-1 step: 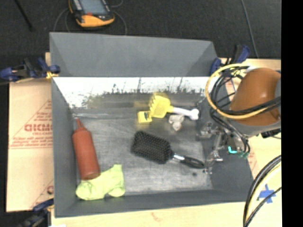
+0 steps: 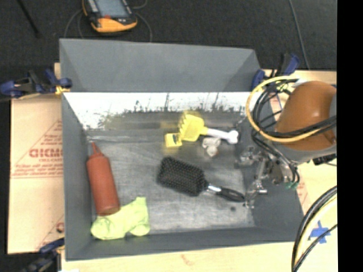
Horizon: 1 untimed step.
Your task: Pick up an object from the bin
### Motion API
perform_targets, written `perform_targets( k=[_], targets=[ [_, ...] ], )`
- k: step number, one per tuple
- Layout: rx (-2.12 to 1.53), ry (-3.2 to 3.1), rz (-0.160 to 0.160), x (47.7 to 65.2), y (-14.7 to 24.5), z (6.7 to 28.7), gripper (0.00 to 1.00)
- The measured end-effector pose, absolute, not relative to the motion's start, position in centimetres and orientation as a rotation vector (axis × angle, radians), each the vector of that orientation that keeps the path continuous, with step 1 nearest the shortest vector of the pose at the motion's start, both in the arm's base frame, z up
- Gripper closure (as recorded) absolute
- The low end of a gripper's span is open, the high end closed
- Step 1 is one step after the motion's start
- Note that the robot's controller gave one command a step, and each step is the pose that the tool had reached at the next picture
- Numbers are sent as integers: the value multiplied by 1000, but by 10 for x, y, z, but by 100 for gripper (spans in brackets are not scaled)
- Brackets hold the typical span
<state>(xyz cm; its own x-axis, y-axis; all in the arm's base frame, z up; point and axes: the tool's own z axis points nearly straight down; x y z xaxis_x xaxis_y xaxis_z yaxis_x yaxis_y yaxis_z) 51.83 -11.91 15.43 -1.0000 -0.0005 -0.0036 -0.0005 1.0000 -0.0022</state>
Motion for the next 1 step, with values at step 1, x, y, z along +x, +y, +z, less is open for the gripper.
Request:
perform_targets(
  k=[1],
  targets=[
    [-183, 3131, -3, 529, -62, 110, 0]
  ],
)
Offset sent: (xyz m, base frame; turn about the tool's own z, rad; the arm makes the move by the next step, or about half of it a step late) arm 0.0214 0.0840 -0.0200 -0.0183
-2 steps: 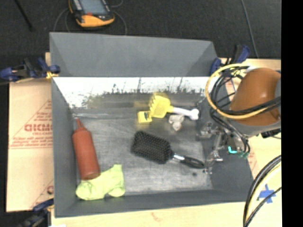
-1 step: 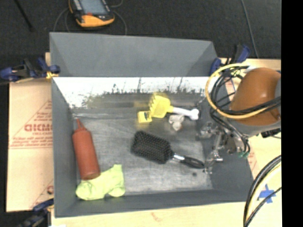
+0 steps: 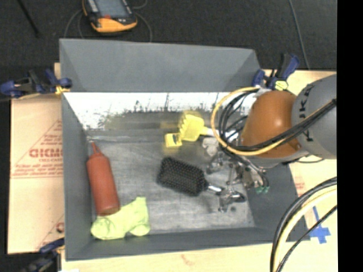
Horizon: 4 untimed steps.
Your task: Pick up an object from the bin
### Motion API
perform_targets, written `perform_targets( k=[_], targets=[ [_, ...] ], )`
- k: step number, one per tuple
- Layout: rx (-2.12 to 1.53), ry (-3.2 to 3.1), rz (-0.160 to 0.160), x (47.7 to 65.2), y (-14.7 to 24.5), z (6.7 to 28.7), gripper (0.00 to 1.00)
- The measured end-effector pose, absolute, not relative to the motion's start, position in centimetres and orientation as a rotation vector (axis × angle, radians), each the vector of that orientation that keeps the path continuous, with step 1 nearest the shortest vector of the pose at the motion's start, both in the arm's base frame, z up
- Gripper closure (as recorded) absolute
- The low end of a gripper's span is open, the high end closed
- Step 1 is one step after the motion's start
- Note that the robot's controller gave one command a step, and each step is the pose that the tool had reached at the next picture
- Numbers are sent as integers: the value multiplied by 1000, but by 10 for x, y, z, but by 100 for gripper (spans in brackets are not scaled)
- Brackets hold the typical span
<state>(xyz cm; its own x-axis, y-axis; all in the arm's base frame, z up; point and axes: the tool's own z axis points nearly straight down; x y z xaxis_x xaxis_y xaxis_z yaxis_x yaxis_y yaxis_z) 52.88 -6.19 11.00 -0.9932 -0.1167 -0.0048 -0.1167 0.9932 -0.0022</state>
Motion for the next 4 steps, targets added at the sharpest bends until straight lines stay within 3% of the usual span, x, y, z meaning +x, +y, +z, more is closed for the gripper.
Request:
perform_targets(
  k=[1, 2, 3, 4],
  targets=[
    [-150, 3137, 2, 534, -39, 109, 0],
    [-96, 3135, 1, 567, -3, 105, 0],
    [49, 3132, 1, 571, 20, 71, 0],
    [79, 3125, -1, 568, 24, 74, 100]
  ],
)
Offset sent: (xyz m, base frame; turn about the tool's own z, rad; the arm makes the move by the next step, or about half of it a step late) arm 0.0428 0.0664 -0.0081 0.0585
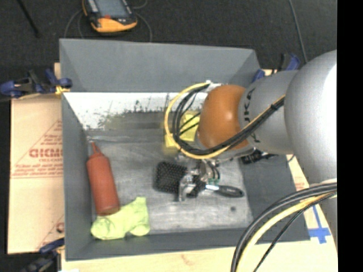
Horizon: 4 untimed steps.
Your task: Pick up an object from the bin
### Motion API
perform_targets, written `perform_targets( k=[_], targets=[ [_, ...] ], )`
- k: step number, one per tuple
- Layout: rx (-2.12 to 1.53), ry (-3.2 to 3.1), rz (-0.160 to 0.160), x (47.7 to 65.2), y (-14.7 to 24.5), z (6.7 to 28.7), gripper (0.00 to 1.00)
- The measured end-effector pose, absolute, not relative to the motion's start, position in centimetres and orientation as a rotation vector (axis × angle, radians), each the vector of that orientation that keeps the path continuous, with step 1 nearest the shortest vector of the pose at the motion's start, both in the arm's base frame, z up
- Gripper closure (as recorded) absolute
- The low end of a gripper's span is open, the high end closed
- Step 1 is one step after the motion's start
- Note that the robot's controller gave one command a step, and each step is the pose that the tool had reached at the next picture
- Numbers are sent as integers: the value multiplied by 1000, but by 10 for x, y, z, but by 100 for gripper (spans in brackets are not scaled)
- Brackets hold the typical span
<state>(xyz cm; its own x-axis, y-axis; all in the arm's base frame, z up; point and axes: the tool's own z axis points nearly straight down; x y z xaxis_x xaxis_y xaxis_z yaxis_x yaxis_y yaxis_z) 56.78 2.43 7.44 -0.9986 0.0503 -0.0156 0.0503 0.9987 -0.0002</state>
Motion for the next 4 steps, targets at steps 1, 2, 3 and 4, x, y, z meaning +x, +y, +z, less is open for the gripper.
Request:
perform_targets(
  k=[1, 2, 3, 4],
  targets=[
    [78, 3125, -1, 568, 24, 74, 100],
    [77, 3126, -1, 568, 24, 75, 100],
    [76, 3135, -2, 566, 24, 80, 100],
    [74, 3148, -2, 563, 24, 99, 100]
  ],
)
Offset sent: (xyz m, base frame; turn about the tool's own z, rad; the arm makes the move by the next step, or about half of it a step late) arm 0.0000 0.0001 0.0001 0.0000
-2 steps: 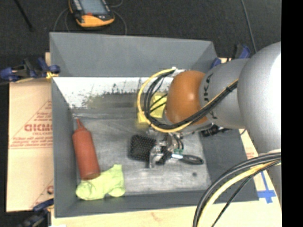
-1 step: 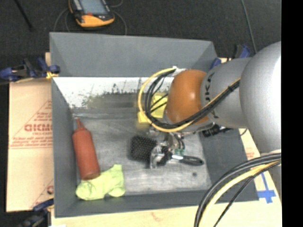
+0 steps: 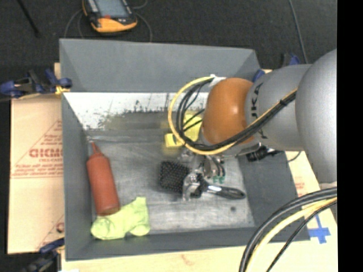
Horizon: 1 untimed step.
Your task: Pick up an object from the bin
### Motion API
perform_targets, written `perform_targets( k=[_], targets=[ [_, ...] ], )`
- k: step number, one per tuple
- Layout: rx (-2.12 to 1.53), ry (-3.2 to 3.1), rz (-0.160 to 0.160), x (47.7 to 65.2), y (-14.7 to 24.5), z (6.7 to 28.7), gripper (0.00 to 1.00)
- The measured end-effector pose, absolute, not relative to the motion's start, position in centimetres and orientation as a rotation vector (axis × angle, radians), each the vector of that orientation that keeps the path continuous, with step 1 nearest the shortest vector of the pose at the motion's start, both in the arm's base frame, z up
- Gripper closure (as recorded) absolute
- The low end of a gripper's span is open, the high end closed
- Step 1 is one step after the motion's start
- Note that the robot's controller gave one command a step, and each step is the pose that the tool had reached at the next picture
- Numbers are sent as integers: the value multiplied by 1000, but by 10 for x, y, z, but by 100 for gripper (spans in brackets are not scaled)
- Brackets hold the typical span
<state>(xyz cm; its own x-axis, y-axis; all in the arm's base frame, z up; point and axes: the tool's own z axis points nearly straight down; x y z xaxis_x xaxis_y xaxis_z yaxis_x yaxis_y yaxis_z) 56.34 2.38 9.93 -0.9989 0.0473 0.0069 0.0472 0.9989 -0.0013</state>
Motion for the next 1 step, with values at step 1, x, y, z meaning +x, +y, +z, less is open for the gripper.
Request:
perform_targets(
  k=[1],
  targets=[
    [-72, -3138, 0, 565, 24, 123, 100]
  ],
)
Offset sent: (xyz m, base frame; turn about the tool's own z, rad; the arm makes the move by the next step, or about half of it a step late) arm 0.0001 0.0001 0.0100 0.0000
